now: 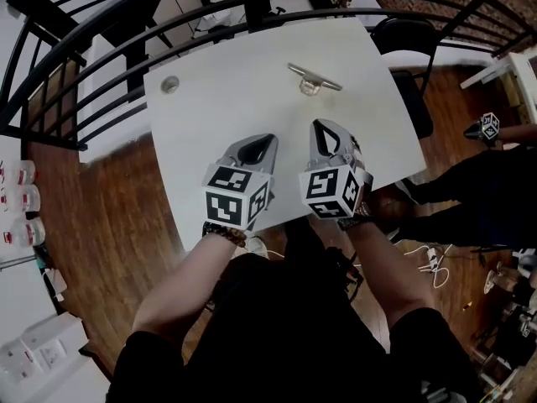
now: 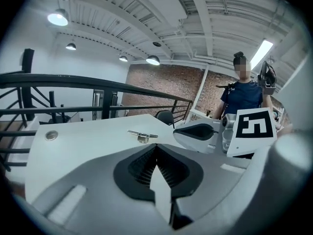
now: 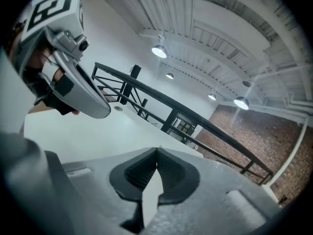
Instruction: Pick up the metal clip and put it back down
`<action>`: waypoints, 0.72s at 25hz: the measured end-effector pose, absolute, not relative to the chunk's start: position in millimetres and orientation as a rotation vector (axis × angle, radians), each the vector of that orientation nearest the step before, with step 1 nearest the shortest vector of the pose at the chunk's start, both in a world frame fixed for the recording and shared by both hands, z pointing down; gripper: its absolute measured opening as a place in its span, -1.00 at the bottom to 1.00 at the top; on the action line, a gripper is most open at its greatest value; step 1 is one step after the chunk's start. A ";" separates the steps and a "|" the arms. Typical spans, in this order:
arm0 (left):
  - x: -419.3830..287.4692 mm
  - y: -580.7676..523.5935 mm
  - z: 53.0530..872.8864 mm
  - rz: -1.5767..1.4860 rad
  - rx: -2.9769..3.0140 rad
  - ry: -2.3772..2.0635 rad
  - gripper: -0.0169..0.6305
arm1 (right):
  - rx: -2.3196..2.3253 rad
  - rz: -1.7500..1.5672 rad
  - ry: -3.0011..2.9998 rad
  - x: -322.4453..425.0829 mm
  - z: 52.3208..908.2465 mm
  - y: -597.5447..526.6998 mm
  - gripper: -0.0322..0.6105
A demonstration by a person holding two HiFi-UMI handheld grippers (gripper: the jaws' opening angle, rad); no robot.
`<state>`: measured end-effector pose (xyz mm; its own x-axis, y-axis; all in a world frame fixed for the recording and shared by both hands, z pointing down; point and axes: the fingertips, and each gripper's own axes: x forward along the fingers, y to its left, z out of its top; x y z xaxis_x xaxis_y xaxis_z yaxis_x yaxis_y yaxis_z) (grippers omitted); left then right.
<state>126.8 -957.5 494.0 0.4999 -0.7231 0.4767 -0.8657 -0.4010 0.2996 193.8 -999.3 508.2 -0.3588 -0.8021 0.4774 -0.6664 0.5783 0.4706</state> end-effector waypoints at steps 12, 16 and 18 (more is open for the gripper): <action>129.0 -853.9 435.7 0.345 2.398 -1.218 -0.90 | 1.343 -0.108 -2.208 190.3 436.4 -874.6 -0.92; 138.9 -831.7 417.5 0.330 2.430 -1.193 -0.90 | 1.378 -0.033 -2.278 193.9 410.9 -850.5 -0.92; 143.0 -824.2 409.2 0.314 2.440 -1.196 -0.90 | 1.382 0.007 -2.306 197.5 403.3 -841.3 -0.92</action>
